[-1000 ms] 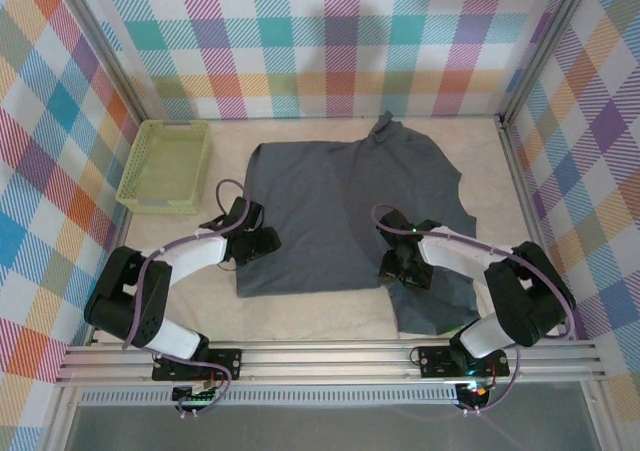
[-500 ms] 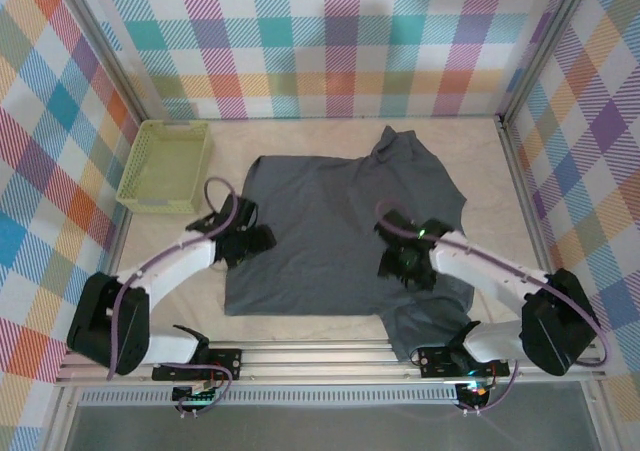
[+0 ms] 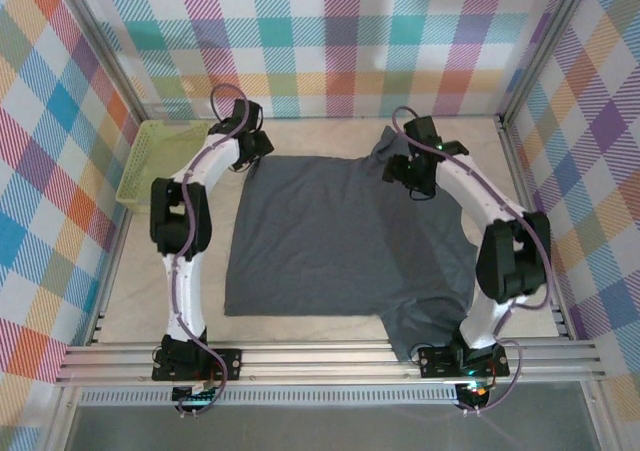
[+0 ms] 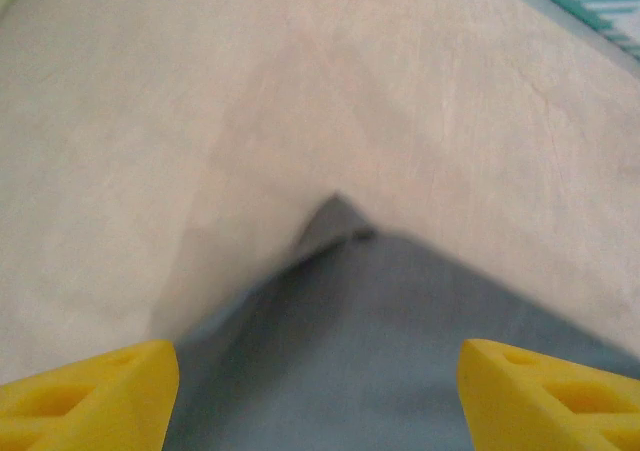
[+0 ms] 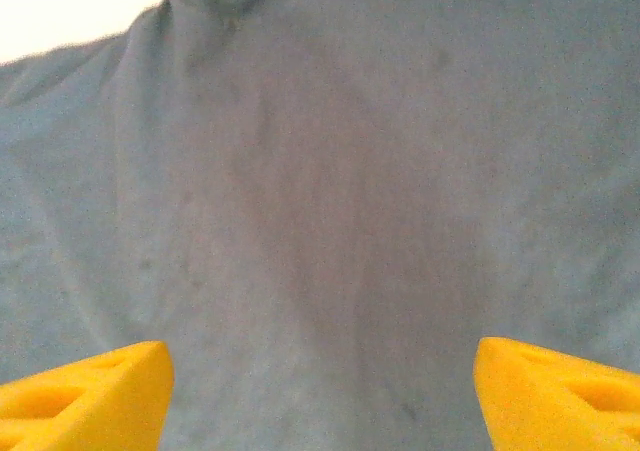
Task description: Fold the inside-out t-shirt
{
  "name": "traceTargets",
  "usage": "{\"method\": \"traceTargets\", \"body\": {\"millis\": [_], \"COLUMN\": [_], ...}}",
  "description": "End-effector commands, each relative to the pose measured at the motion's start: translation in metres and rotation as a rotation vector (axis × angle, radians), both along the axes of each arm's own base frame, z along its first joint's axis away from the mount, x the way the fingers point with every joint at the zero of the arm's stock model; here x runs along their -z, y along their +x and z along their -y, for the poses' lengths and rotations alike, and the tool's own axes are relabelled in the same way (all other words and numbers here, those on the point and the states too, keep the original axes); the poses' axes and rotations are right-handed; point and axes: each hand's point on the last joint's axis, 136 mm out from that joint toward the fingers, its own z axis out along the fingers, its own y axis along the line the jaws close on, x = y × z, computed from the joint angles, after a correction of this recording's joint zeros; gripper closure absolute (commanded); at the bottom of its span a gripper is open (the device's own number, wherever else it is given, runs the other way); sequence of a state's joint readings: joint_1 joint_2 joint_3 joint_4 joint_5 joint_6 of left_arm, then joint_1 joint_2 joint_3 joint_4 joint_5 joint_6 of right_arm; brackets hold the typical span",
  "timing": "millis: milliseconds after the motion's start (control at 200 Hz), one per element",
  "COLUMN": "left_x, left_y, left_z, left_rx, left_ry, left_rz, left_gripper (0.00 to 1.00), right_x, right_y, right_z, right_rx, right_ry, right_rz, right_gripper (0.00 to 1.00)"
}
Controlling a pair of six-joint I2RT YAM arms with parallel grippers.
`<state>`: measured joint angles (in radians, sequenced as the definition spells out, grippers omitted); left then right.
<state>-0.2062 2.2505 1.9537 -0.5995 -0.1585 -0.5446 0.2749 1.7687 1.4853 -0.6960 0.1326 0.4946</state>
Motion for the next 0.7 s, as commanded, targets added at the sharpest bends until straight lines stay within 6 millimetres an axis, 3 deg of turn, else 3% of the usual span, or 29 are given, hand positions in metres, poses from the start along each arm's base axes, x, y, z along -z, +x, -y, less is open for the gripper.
{"method": "traceTargets", "body": {"millis": [0,165,320,495,695], "left_x": [0.022,0.038,0.058,0.075,0.069], "left_y": [0.011,0.032,0.042,0.045,0.048], "left_z": [-0.001,-0.012,-0.017,-0.007,0.003], "left_rx": [0.039,0.023,0.021,0.055,0.084], "left_ry": [0.04,0.05,0.001,-0.062,-0.117], "left_rz": [-0.075,-0.089,-0.101,-0.119,-0.101], "left_gripper": [0.27,0.27,0.3,0.48,0.73], "right_x": [-0.007,0.007,0.02,0.034,0.055], "right_y": [0.043,0.098,0.131,0.156,0.181], "right_z": [-0.002,-0.011,-0.017,-0.02,-0.024], "right_rx": [-0.077,-0.125,-0.131,-0.13,-0.115], "right_ry": [-0.014,-0.046,-0.058,-0.08,-0.086], "right_rz": [0.073,0.091,0.093,0.106,0.109], "right_gripper": [0.21,0.22,0.23,0.24,0.24]}}
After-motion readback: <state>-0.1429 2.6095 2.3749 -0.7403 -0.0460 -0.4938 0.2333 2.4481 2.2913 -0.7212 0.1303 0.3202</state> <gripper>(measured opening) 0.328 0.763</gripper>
